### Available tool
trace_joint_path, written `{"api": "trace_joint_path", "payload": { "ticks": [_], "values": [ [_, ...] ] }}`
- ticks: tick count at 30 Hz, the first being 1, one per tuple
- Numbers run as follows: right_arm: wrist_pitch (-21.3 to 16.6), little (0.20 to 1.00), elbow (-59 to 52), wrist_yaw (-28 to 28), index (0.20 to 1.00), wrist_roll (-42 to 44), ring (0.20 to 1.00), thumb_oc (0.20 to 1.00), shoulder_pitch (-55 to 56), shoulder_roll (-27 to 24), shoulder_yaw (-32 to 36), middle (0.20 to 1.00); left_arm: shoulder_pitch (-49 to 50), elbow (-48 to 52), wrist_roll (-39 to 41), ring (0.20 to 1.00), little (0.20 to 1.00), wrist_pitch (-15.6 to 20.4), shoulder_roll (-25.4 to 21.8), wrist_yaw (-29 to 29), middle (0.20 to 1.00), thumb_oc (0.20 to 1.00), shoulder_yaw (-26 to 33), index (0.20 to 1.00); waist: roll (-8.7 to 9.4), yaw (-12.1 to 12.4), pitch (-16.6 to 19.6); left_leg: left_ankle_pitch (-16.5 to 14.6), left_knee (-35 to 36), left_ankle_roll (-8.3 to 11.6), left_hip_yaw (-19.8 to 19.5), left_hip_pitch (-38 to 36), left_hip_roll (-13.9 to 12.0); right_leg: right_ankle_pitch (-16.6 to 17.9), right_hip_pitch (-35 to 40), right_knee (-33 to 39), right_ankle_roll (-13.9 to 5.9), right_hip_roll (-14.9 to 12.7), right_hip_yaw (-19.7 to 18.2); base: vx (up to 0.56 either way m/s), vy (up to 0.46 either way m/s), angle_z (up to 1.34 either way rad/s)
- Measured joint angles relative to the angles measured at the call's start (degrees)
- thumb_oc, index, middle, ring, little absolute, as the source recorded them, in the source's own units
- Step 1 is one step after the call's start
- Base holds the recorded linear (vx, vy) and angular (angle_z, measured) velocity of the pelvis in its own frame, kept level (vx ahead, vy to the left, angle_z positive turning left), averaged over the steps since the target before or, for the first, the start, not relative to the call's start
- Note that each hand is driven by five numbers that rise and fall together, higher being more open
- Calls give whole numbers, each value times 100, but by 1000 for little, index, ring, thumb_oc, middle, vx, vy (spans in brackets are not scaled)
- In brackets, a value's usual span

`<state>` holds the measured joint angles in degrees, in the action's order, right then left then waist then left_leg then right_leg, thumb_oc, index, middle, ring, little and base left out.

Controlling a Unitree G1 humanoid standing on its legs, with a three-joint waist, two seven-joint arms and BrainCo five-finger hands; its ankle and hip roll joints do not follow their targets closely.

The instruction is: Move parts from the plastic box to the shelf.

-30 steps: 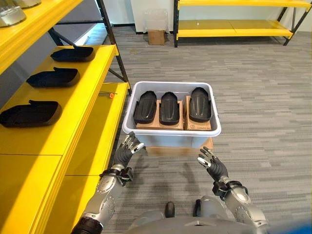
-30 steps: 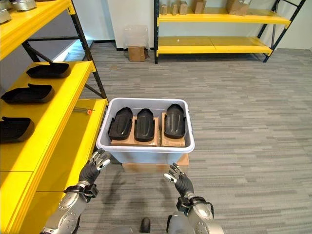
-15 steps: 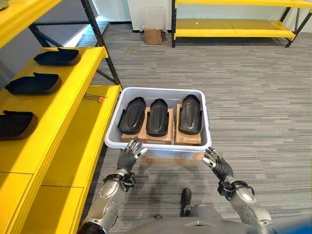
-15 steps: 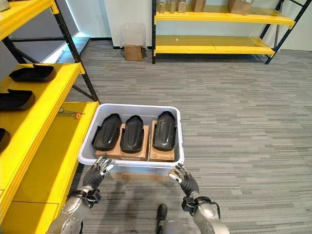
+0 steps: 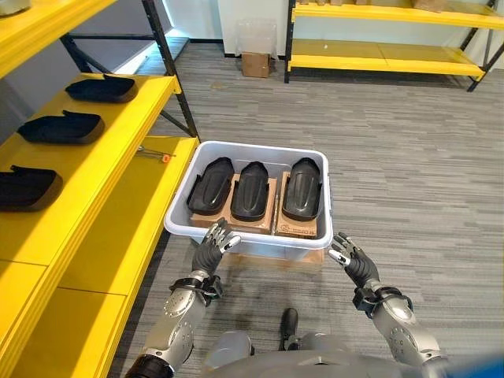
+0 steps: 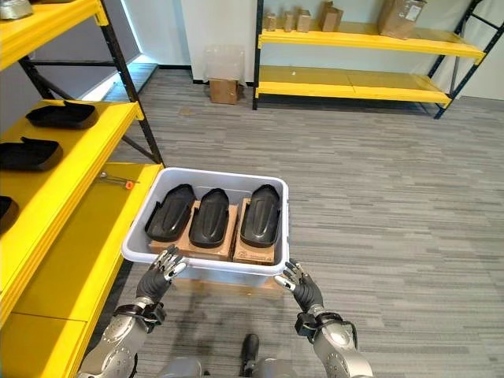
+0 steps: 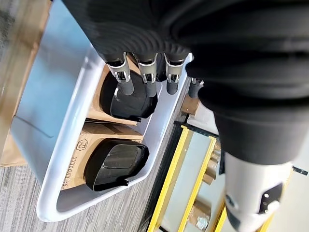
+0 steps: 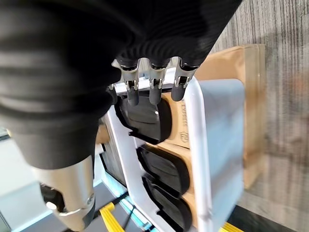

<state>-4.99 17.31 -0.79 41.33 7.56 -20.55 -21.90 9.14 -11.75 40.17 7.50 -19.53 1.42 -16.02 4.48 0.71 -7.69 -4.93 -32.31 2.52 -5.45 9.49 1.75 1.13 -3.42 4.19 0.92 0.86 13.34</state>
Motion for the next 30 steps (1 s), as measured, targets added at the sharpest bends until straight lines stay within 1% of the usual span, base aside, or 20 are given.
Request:
{"api": "trace_joint_path", "payload": {
  "ticks": [1, 2, 3, 4, 5, 6, 7, 8, 9, 10, 11, 12, 13, 14, 15, 18, 20, 22, 27, 30],
  "values": [
    [5, 1000, -4, -3, 1000, 0, 1000, 1000, -113, -133, -55, 1000, 53, -42, 52, 1000, 1000, 9, 134, 16, 1000, 1000, 11, 1000, -274, 95, -55, -186, 263, 55, -2, -96, -308, -267, -381, -997, 299, 153, 6, 128, 68, -16],
    [3, 1000, -32, -2, 1000, 0, 1000, 1000, -138, -142, -52, 1000, 71, 39, 105, 1000, 1000, 5, 104, 20, 1000, 1000, -1, 1000, -272, 94, -75, -334, 384, -6, 68, -165, -298, -503, -631, -1849, 472, 49, -28, 117, 93, 18],
    [-30, 1000, 75, 28, 1000, 1, 1000, 1000, -167, -21, -12, 1000, 7, 1, 132, 1000, 1000, 0, -22, 33, 1000, 1000, -33, 1000, -47, -58, -152, -620, 547, 2, 147, -262, -306, -736, -487, -1902, 570, -58, -407, 72, 61, 35],
    [-21, 1000, 109, 66, 1000, 0, 1000, 1000, -149, 26, -13, 1000, 24, -37, 134, 1000, 1000, -20, -48, 48, 1000, 1000, -20, 1000, 51, -12, -151, -640, 890, -48, 204, -324, -329, -696, -427, -1726, 625, -59, -419, 102, 160, 33],
    [-38, 1000, 60, 81, 1000, 0, 1000, 1000, -92, 20, -13, 1000, 55, -35, 135, 1000, 1000, -36, -93, 88, 1000, 1000, -27, 1000, 201, 46, -143, -526, 1612, 8, 153, -350, -522, -521, -366, -1406, 645, -51, -470, 76, 120, -4],
    [-47, 1000, 61, 98, 1000, 0, 1000, 1000, -99, 4, 2, 1000, 51, -50, 134, 1000, 1000, -37, -93, 111, 1000, 1000, -35, 1000, 214, 37, -150, -428, 1879, 88, 112, -326, -705, -468, -340, -1301, 585, -41, -478, 147, 270, 1],
    [-53, 1000, 77, 115, 1000, 0, 1000, 1000, -105, 14, 64, 1000, 27, -62, 131, 1000, 1000, -38, -93, 117, 1000, 1000, -40, 1000, 195, -16, -161, -163, 2391, 169, 205, -255, -1146, -383, -277, -963, 355, 55, -477, 78, 139, 5],
    [-56, 1000, 122, 118, 1000, 0, 1000, 1000, -120, 12, 101, 1000, -5, -101, 131, 1000, 1000, -41, -84, 121, 1000, 1000, -80, 1000, 132, -10, -213, -22, 2570, 246, 315, -242, -1357, -448, -160, -693, 127, 83, -448, 192, 305, -30],
    [-60, 1000, 80, 124, 1000, 0, 1000, 1000, -167, -184, 113, 1000, 27, -82, 129, 1000, 1000, -36, 58, 111, 1000, 1000, -103, 1000, -253, 113, -240, 49, 2882, 268, 409, -240, -1930, -676, -259, -1266, 418, 277, -366, 179, 255, -43],
    [-70, 1000, -25, 116, 1000, -3, 1000, 1000, -116, -271, 135, 1000, 37, -8, 130, 1000, 1000, -31, 98, 104, 1000, 1000, -95, 1000, -350, 30, -244, 99, 2879, 342, 357, -300, -2037, -764, -377, -1665, 288, 238, -440, 180, 255, -50],
    [-77, 1000, 37, 105, 1000, -5, 1000, 1000, -125, -303, 188, 1000, 34, -122, 127, 1000, 1000, -34, 189, 97, 1000, 1000, -72, 1000, -480, 26, -259, 204, 3021, 379, 304, -396, -2191, -791, -323, -1664, 515, 295, -453, 63, 95, -28],
    [-55, 1000, 102, 137, 1000, -1, 1000, 1000, -36, -248, 273, 1000, 82, -191, 130, 1000, 1000, -97, 211, 98, 1000, 1000, -110, 1000, -568, -29, -145, 254, 3123, 424, 349, -472, -2098, -825, -350, -1540, 354, 262, -481, 118, 198, -39],
    [-53, 1000, 2, 113, 1000, -3, 1000, 1000, 47, -288, 266, 1000, 94, -175, 130, 1000, 1000, -75, 211, 94, 1000, 1000, -90, 1000, -573, -30, -108, 261, 3121, 388, 391, -524, -1792, -780, -375, -1489, 356, 88, -478, 179, 297, -35],
    [-52, 1000, -55, 110, 1000, -3, 1000, 1000, 109, -333, 274, 1000, 97, -155, 130, 1000, 1000, -65, 238, 96, 1000, 1000, -84, 1000, -667, -52, -84, 184, 3169, 220, 466, -573, -1713, -683, -361, -1375, 274, 84, -484, 234, 388, -29],
    [-30, 1000, -33, 110, 1000, -1, 1000, 1000, 185, -274, 360, 1000, 90, -142, 131, 1000, 1000, -57, 217, 56, 1000, 1000, -67, 1000, -717, -117, -89, 332, 3210, 165, 445, -688, -1516, -556, -338, -1348, 160, -14, -494, 201, 370, -15],
    [-8, 1000, -223, 87, 1000, -3, 1000, 1000, 362, -251, 329, 1000, 100, -116, 131, 1000, 1000, -49, 139, 9, 1000, 1000, 11, 1000, -596, -98, -118, 496, 3194, 129, 761, -882, -1283, -503, -222, -1328, -60, -322, -623, 137, 304, -10],
    [-8, 1000, -233, 72, 1000, -4, 1000, 1000, 366, -195, 326, 1000, 165, -71, 131, 1000, 1000, -50, 51, 10, 1000, 1000, 40, 1000, -503, -100, -58, 535, 3191, 149, 944, -890, -1170, -504, -228, -1279, -81, -481, -630, 49, 127, -20],
    [-6, 1000, -306, 29, 1000, -5, 1000, 1000, 359, -97, 327, 1000, 184, -21, 131, 1000, 1000, -49, -165, 8, 1000, 1000, 82, 1000, -332, -70, 36, 517, 3226, 79, 1070, -882, -881, -323, -189, -1067, -331, -786, -658, 92, 218, -14],
    [-12, 1000, -513, -53, 1000, -112, 1000, 1000, 306, -41, 338, 1000, 160, 183, 132, 1000, 1000, -1, -225, 15, 1000, 1000, 327, 1000, -324, -32, 53, 464, 3225, -98, 1127, -885, -534, 2, 103, -462, -706, -1100, -693, 49, 103, 3],
    [-13, 1000, -569, -68, 1000, -227, 1000, 1000, 146, -55, 347, 1000, 170, 347, 131, 1000, 1000, 45, -222, 14, 1000, 1000, 383, 1000, -351, -12, 64, 445, 3267, -128, 1138, -893, -485, 211, 290, -25, -758, -1119, -690, 59, 67, -3]
  ]
}}
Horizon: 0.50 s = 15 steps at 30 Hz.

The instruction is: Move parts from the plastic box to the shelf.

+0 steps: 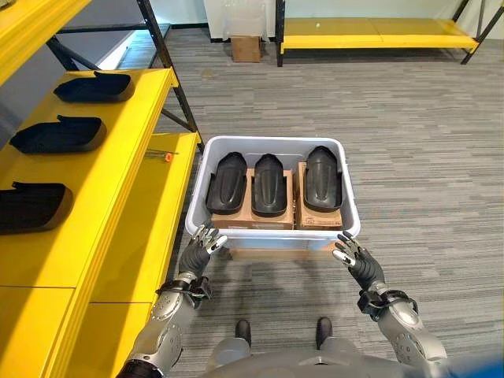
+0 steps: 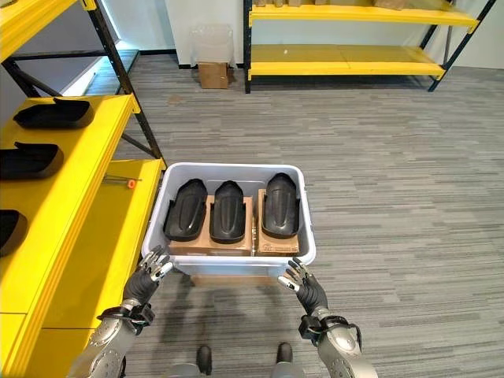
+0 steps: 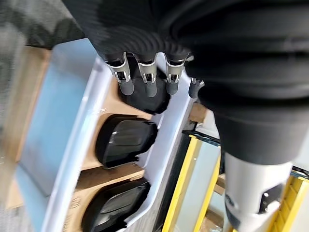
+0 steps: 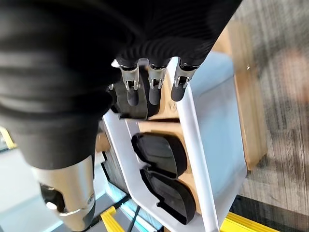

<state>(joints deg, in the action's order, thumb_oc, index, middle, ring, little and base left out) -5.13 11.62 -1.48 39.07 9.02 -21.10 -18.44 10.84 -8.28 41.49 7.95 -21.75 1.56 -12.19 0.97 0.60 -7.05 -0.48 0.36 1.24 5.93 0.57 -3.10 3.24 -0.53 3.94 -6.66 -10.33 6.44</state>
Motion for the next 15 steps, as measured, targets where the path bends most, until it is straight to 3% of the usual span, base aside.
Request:
{"api": "trace_joint_path", "payload": {
  "ticks": [8, 15],
  "values": [
    [-160, 1000, -510, 167, 1000, -18, 1000, 1000, -555, -100, 212, 1000, -79, 544, 25, 1000, 1000, 151, 18, -5, 1000, 1000, 55, 1000, -38, 23, 53, 12, 53, 14, 8, 95, -7, 85, -59, 168, 2, 20, -6, -16, 6, -1],
    [-415, 1000, -570, 720, 1000, -231, 1000, 1000, -2089, -202, 92, 1000, -690, 767, 142, 1000, 1000, 380, 34, 101, 1000, 1000, -28, 1000, -118, 75, -131, 197, -23, 6, -21, 698, 0, 286, -623, 141, 30, 21, -8, -144, -9, 1]
  ]
}}
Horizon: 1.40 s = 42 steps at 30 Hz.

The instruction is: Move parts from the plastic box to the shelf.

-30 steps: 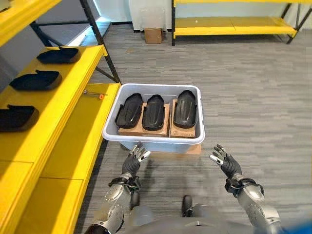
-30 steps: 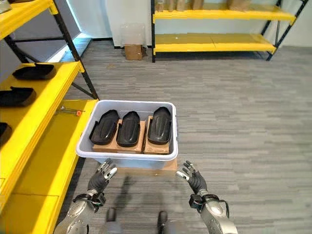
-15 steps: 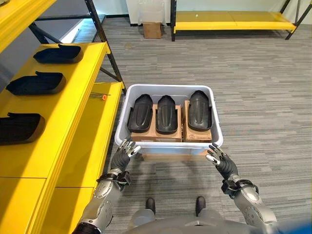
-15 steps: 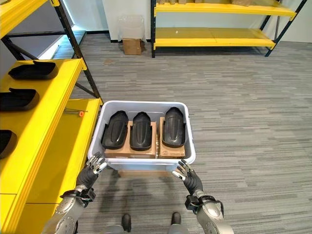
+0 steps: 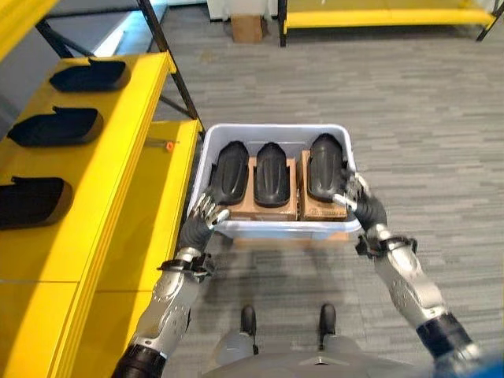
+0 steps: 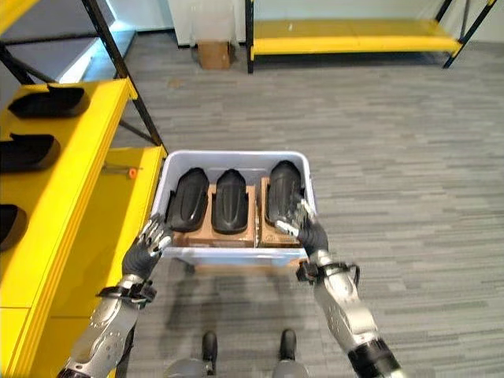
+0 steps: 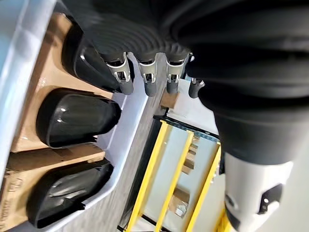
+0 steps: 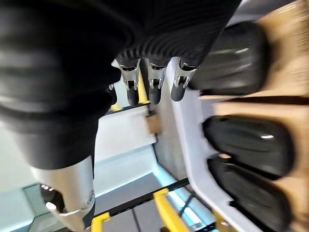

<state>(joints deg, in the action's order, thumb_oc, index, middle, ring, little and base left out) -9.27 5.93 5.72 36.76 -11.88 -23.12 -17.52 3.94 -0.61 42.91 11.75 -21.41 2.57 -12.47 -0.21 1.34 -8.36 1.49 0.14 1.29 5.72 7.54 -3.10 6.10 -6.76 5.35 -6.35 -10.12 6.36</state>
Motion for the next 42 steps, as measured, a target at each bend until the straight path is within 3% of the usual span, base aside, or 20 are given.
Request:
{"api": "trace_joint_path", "payload": {
  "ticks": [2, 8, 18, 21, 34, 42],
  "values": [
    [-107, 1000, 137, 227, 1000, -44, 1000, 1000, -497, 21, -137, 1000, -131, 97, 113, 1000, 1000, 92, -9, 48, 1000, 1000, -10, 1000, -12, -10, -82, 9, -72, 3, 12, 236, -1, 13, -223, -1, -8, -5, -12, -105, -7, -5],
    [-196, 1000, 1168, 927, 1000, -186, 1000, 1000, -2369, 34, -350, 1000, -851, 286, 208, 1000, 1000, 283, -62, 264, 1000, 1000, -167, 1000, -40, 139, -913, 113, -181, 16, 112, 602, -31, 258, -614, -4, 66, 31, -112, -67, -7, -9],
    [-244, 1000, 2552, 1395, 1000, -208, 1000, 1000, -3906, -30, -343, 1000, -1093, 455, 389, 1000, 1000, 400, -339, 277, 1000, 1000, -229, 1000, -86, 302, -1431, 112, -296, 19, 117, 951, -63, 331, -914, -7, 113, 64, -155, -17, -2, -1],
    [-233, 1000, 3058, 1587, 1000, -310, 1000, 1000, -4432, -316, -336, 1000, -1242, 485, 396, 1000, 1000, 433, -413, 277, 1000, 1000, -279, 1000, -155, 446, -1708, 113, -329, 20, 116, 968, -60, 348, -923, -16, 123, 62, -155, -12, 3, 1],
    [-211, 1000, 4416, 1925, 1000, -443, 1000, 1000, -4923, -371, -387, 1000, -1381, 503, 527, 1000, 1000, 499, -425, 281, 1000, 1000, -573, 1000, -207, 459, -1824, 113, -433, 20, 71, 1155, -60, 350, -1103, -134, 125, 59, -152, -7, 1, 0],
    [-144, 1000, 5206, 1707, 1000, -426, 1000, 1000, -5008, 14, -694, 1000, -1367, 505, 593, 1000, 1000, 508, -427, 280, 1000, 1000, -660, 1000, -210, 457, -1836, 122, -532, 32, 27, 1359, -76, 359, -1287, -219, 138, 75, -149, -1, -1, 1]
  ]
}}
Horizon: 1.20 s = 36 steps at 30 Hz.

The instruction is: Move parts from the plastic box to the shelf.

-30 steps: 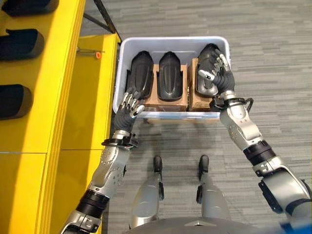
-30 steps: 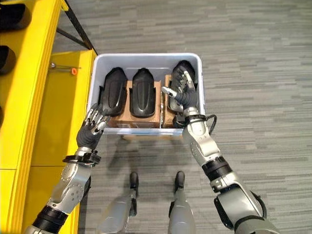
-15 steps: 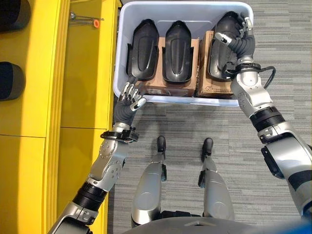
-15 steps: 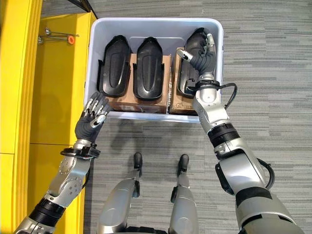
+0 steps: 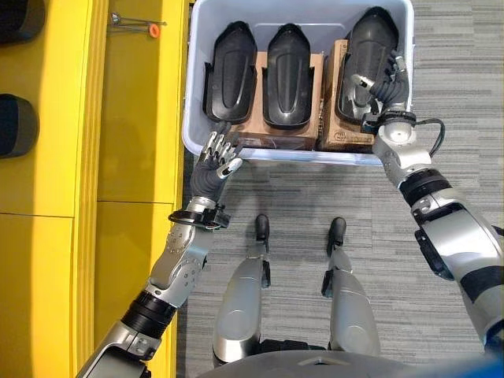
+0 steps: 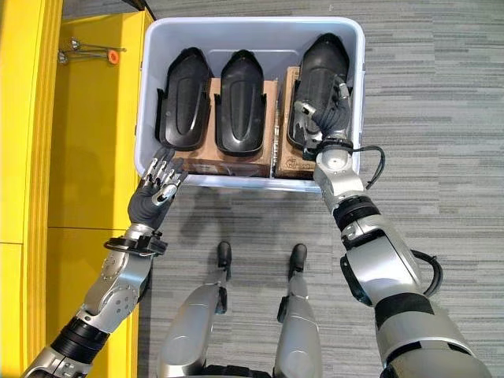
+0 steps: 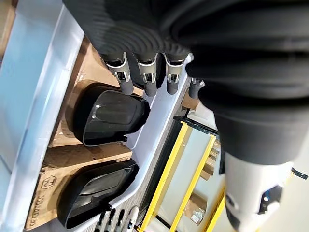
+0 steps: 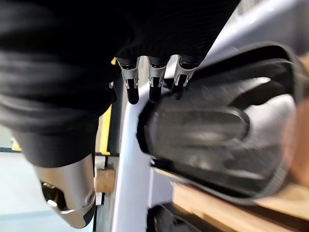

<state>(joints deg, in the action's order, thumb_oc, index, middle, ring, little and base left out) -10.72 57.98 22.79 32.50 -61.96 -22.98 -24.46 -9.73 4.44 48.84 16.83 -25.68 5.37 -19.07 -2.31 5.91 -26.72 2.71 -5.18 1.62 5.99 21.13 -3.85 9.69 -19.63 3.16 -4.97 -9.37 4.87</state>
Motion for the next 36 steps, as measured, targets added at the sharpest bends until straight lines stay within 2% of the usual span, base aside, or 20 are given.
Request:
{"api": "trace_joint_path", "payload": {
  "ticks": [3, 14, 36],
  "values": [
    [31, 1000, 355, -51, 1000, 48, 1000, 1000, -4, 236, -91, 1000, -2, 0, 4, 1000, 1000, 8, -6, 0, 1000, 1000, -11, 1000, 0, 32, -4, 1, -4, 1, -12, 1, -3, -1, 4, -7, 1, 4, 5, -1, -2, 1],
    [52, 1000, 438, -239, 1000, 48, 1000, 1000, -2, 461, -311, 1000, -55, 0, 4, 1000, 1000, 33, -5, 2, 1000, 1000, -47, 1000, 1, 118, -7, 3, -40, 5, -57, 40, -4, -2, 7, -13, 2, 7, 82, 0, -4, 1],
    [155, 1000, 699, -420, 1000, -365, 1000, 1000, 92, 698, -652, 1000, -194, -1, 2, 1000, 1000, 37, -6, 126, 1000, 1000, -123, 1000, 11, 155, -6, 14, -219, 20, -266, 205, -11, -28, -20, -149, 40, 8, 208, 2, -2, 3]
  ]
}}
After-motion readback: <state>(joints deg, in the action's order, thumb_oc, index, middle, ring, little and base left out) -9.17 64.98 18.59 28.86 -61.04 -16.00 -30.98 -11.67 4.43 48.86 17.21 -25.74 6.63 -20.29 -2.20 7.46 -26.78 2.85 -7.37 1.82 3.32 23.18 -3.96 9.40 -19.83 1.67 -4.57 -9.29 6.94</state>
